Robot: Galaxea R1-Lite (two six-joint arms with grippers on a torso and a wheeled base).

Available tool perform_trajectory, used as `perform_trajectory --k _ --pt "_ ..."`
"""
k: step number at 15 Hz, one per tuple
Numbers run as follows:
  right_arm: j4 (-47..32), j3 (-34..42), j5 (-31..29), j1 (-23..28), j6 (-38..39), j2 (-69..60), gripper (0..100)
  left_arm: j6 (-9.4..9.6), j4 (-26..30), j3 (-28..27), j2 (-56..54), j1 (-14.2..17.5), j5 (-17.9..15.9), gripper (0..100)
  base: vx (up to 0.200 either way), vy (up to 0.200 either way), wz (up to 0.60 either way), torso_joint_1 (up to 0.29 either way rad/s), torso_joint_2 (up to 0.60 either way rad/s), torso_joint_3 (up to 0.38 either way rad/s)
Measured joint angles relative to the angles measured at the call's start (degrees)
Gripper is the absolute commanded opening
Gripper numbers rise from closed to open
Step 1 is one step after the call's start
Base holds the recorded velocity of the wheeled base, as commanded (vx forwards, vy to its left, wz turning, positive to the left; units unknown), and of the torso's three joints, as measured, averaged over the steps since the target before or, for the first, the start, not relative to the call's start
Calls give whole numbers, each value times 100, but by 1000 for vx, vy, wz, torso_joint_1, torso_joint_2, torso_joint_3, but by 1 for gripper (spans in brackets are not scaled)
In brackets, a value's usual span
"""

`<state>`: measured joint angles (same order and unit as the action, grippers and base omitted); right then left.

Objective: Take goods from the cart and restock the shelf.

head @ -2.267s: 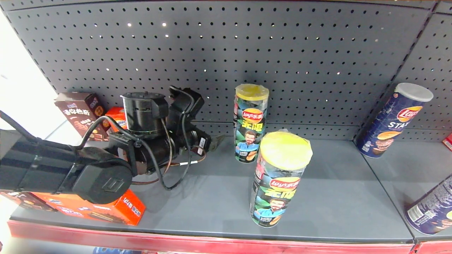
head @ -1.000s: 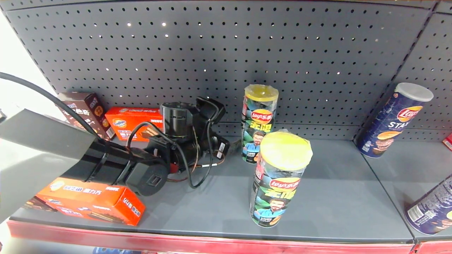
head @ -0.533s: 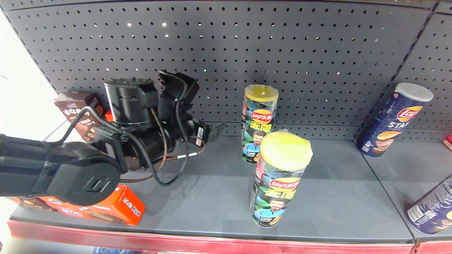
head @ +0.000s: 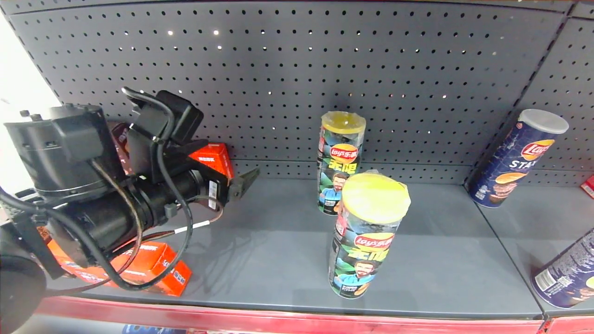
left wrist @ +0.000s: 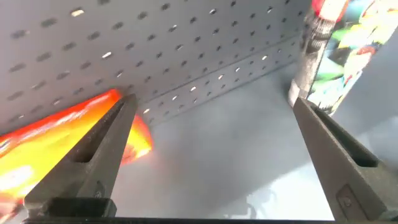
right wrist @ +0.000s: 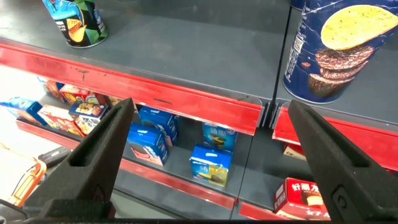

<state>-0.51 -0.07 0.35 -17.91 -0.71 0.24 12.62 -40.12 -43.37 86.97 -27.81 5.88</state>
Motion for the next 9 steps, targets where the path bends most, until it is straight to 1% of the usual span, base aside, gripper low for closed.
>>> perform_trajectory --k 3,4,6,8,9 --pt "7 -11 7 -77 -13 0 100 -28 -82 60 -146 41 22 100 0 0 0 0 0 0" --pt "5 -146 0 -113 71 16 100 -50 -105 104 -177 44 17 100 0 0 0 0 0 0" --pt "24 -827 44 -161 300 304 100 -134 -137 197 -238 48 17 100 0 0 0 0 0 0" --pt "-41 -1506 512 -196 232 946 100 -182 -299 347 -295 48 11 100 0 0 0 0 0 0" --pt "-88 -1687 703 -210 126 1242 100 -184 -327 394 -306 48 9 100 0 0 0 0 0 0"
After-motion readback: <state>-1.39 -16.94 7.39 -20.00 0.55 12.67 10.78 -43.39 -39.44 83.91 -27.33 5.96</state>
